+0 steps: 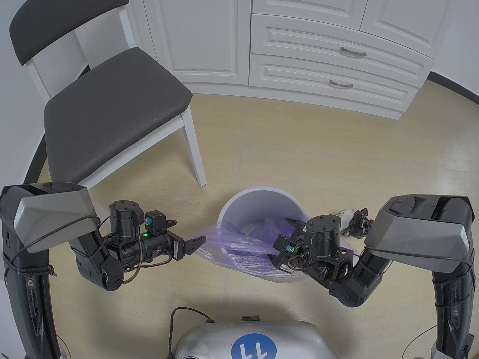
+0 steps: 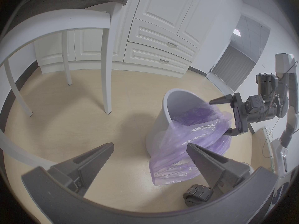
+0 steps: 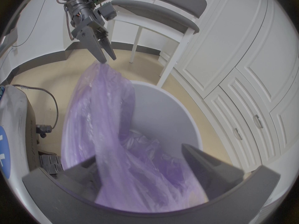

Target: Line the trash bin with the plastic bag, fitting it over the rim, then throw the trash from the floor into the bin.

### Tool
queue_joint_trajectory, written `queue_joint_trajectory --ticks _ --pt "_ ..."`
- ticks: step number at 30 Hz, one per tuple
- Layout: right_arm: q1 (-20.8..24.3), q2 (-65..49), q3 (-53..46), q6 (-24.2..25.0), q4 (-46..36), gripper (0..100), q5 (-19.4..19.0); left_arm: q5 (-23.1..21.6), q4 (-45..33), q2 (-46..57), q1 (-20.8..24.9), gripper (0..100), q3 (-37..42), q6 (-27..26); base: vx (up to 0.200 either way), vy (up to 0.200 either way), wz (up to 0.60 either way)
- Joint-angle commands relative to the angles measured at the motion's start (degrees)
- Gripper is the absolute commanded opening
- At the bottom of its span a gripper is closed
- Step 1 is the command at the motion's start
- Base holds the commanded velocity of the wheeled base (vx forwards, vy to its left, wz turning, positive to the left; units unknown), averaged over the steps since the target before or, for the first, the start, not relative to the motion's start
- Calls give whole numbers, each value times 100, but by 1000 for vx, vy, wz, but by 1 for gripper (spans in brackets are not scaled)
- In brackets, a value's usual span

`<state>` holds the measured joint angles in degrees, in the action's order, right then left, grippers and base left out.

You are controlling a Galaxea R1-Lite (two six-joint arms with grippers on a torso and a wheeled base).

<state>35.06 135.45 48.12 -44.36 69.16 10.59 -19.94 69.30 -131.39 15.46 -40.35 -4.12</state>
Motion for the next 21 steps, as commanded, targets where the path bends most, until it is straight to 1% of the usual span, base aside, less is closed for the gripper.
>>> queue_joint_trajectory --ticks 1,5,8,10,12,13,14,15,18,21 --pt "89 -54 66 -2 -8 0 -5 -1 4 -1 1 100 1 -1 0 0 0" --pt "98 -177 216 6 -148 0 -5 -1 4 8 1 100 10 -1 0 0 0" --pt "36 -388 462 94 -640 0 -13 -1 4 17 1 100 10 -1 0 0 0" --pt "-52 -458 796 156 -1036 0 -31 -1 13 17 1 100 10 -1 0 0 0" --pt "-131 -458 1059 209 -1247 0 -31 -1 13 17 1 100 1 -1 0 0 0" --pt "-245 -414 1543 297 -1563 0 -31 -1 13 35 1 100 1 -1 0 0 0" --pt "-263 -405 1622 314 -1625 0 -31 -1 13 35 1 100 1 -1 0 0 0" --pt "-368 -326 2070 420 -1950 0 -31 -1 31 43 -8 100 1 -1 0 0 0" --pt "-553 -71 2861 727 -2512 0 -40 -1 233 35 -34 100 1 8 0 0 0" --pt "-694 219 3441 1017 -2715 0 -40 -1 356 43 -34 100 36 17 0 0 0"
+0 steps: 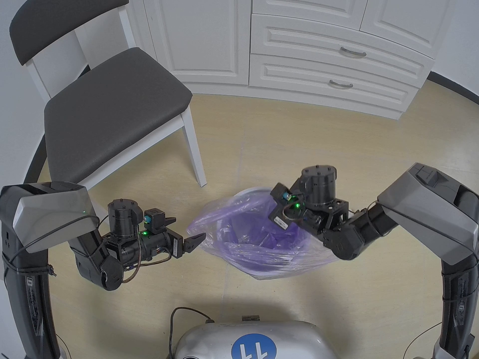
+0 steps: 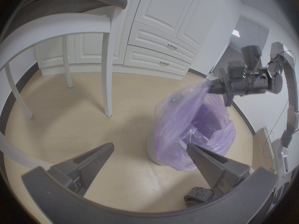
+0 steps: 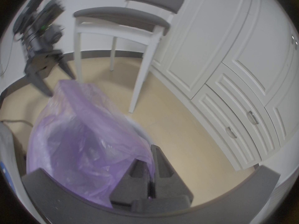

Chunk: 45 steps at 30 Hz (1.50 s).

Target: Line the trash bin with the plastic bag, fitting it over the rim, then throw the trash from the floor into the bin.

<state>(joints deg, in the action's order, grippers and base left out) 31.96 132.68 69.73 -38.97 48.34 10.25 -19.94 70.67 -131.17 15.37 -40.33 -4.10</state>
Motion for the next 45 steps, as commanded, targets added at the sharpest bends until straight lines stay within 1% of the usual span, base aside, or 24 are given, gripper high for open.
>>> queue_joint_trajectory --ticks 1,2,4,5,7,8,9,10,12,14,17,20,24,27,28,29,30,32,35,38,42,44,45 --pt "-419 618 1473 575 -632 0 -6 -1 246 21 -17 100 42 14 0 0 0" --pt "-428 689 1570 628 -632 0 -6 -1 263 21 -8 100 42 14 0 0 0" --pt "-463 909 1948 891 -632 0 21 -1 413 30 1 100 42 23 0 0 0" --pt "-472 935 1992 927 -632 0 21 -1 439 21 1 100 51 23 0 0 0" --pt "-463 1137 2326 1340 -615 0 29 -1 606 13 1 100 51 32 0 0 0" --pt "-463 1216 2440 1472 -588 0 29 -1 632 13 1 100 42 32 0 0 0" --pt "-463 1216 2440 1472 -588 0 29 -1 632 13 1 100 42 32 0 0 0" --pt "-454 1383 2721 1735 -562 0 47 17 667 30 1 100 34 40 0 0 0" --pt "-454 1585 3082 1981 -492 0 214 26 720 39 1 100 34 40 0 0 0" --pt "-463 1840 3547 2210 -237 0 443 26 799 65 1 100 42 40 0 0 0" --pt "-472 2077 4040 2271 -52 0 530 34 843 92 18 100 51 40 0 0 0" --pt "-472 2077 4005 2271 -52 0 530 34 843 136 18 100 60 40 0 0 0" --pt "-410 1972 3706 2254 -44 0 522 34 843 144 18 100 69 40 0 0 0" --pt "-340 1682 3108 2236 -44 0 460 34 843 144 18 100 69 40 0 0 0" --pt "-314 1585 2959 2236 -70 100 460 34 843 144 18 100 69 40 0 0 0" --pt "-314 1585 2959 2236 -70 100 460 34 843 144 18 100 69 40 0 0 0" --pt "-296 1330 2589 2227 -131 100 443 34 843 144 18 100 69 40 0 0 0" --pt "-296 996 2212 2201 -246 100 363 34 843 153 18 100 69 40 0 0 0" --pt "-296 618 1965 2201 -492 100 267 34 843 162 18 100 69 40 0 0 0" --pt "-287 337 1939 2201 -729 100 240 34 843 162 27 100 78 40 0 0 0" --pt "-296 232 1965 2271 -817 100 196 34 843 153 62 100 69 49 0 0 0" --pt "-305 179 1904 2403 -861 100 188 43 843 153 89 100 60 58 0 0 0" --pt "-305 161 1869 2553 -940 100 179 43 834 153 133 100 51 67 0 0 0"
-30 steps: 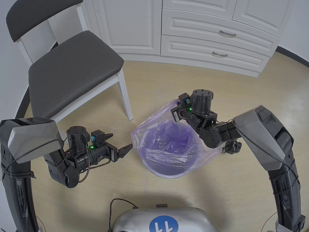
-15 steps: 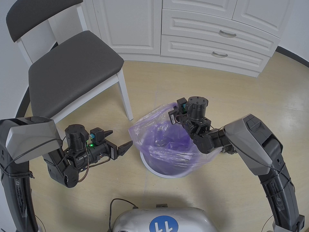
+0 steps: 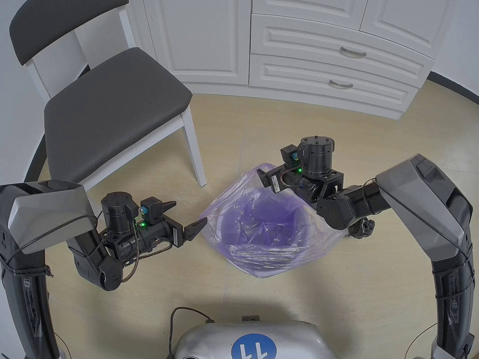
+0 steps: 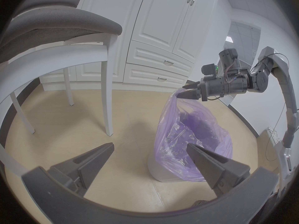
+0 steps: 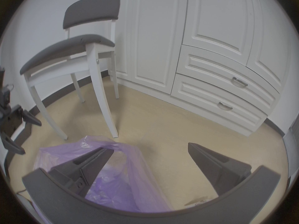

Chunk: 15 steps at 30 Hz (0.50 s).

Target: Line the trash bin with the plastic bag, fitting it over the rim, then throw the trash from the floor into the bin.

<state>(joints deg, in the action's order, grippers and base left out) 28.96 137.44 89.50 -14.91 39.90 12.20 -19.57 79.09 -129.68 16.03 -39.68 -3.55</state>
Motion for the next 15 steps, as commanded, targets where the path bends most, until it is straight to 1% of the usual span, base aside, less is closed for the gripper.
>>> queue_joint_trajectory --ticks 1,2,4,5,6,7,8,9,10,11,12,13,14,15 --pt "-5 -358 -161 366 -263 100 -16 49 -8 -4 102 100 -22 30 0 0 0" --pt "4 -411 -214 586 -501 100 -7 120 -8 -13 146 100 -31 65 0 0 0" --pt "48 -586 -267 1166 -1195 100 -7 339 -8 -31 278 100 -66 232 0 0 0" --pt "92 -666 -223 1552 -1573 100 10 445 -8 -31 357 100 -84 346 0 0 0" --pt "127 -701 -196 1790 -1775 100 19 489 -8 -31 392 100 -110 416 0 0 0" --pt "162 -771 -100 2256 -2179 100 28 559 -25 -22 471 100 -163 548 0 0 0" --pt "162 -771 -100 2256 -2179 100 28 559 -25 -22 471 100 -163 548 0 0 0" --pt "171 -780 50 2792 -2645 100 45 647 -105 -13 559 100 -233 689 0 0 0" --pt "171 -771 76 2932 -2716 100 63 700 -113 -31 594 100 -260 724 0 0 0" --pt "162 -771 76 2967 -2716 100 63 717 -122 -39 603 100 -268 733 0 0 0" --pt "118 -789 32 3082 -2716 100 98 858 -175 -66 682 100 -330 777 0 0 0" --pt "118 -789 32 3082 -2716 100 98 858 -175 -66 682 100 -330 777 0 0 0" --pt "65 -912 -135 3240 -2716 100 195 1086 -316 -136 761 100 -462 838 0 0 0" --pt "39 -973 -240 3301 -2707 100 247 1148 -377 -154 779 100 -506 865 0 0 0"
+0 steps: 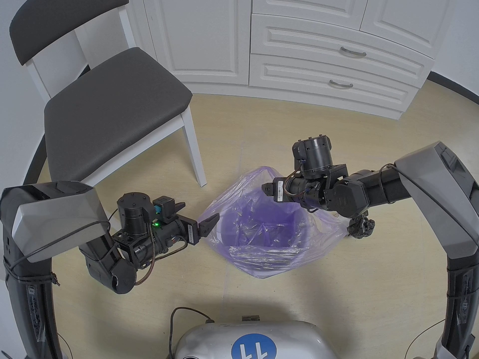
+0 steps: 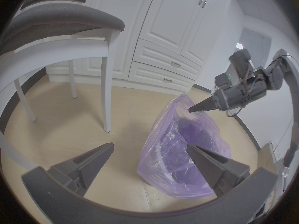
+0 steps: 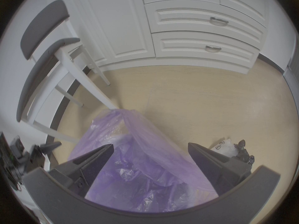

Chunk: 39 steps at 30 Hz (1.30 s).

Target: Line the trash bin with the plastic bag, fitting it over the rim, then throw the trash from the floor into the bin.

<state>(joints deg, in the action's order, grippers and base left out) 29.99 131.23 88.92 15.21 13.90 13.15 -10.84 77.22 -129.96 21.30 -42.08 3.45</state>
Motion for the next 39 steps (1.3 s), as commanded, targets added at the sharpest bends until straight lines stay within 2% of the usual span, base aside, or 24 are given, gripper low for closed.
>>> queue_joint_trajectory --ticks 1,6,8,9,11,15,23,29,39 --pt "-81 -441 -349 359 -107 100 232 345 -260 -126 261 100 -327 209 0 0 0" --pt "-160 -757 -1228 447 131 100 513 363 -444 -91 208 100 -388 341 0 0 0" --pt "-195 -889 -2010 439 983 100 609 337 -488 -47 138 100 -406 358 0 0 0" --pt "-195 -889 -2054 439 1036 100 618 337 -488 -47 129 100 -406 358 0 0 0" --pt "-222 -898 -2704 386 2205 100 636 310 -558 -29 94 100 -415 358 0 0 0" --pt "-257 -818 -3232 131 3400 100 574 310 -769 -64 85 100 -547 358 0 0 0" --pt "-441 -766 -3320 -71 3471 100 565 354 -998 -108 85 100 -617 367 0 0 0" --pt "-687 -906 -3777 -678 3506 100 539 363 -1007 -328 85 100 -670 358 0 0 0" --pt "-802 -590 -3654 -713 3506 100 495 486 -1015 -600 32 100 -1065 455 0 0 0"
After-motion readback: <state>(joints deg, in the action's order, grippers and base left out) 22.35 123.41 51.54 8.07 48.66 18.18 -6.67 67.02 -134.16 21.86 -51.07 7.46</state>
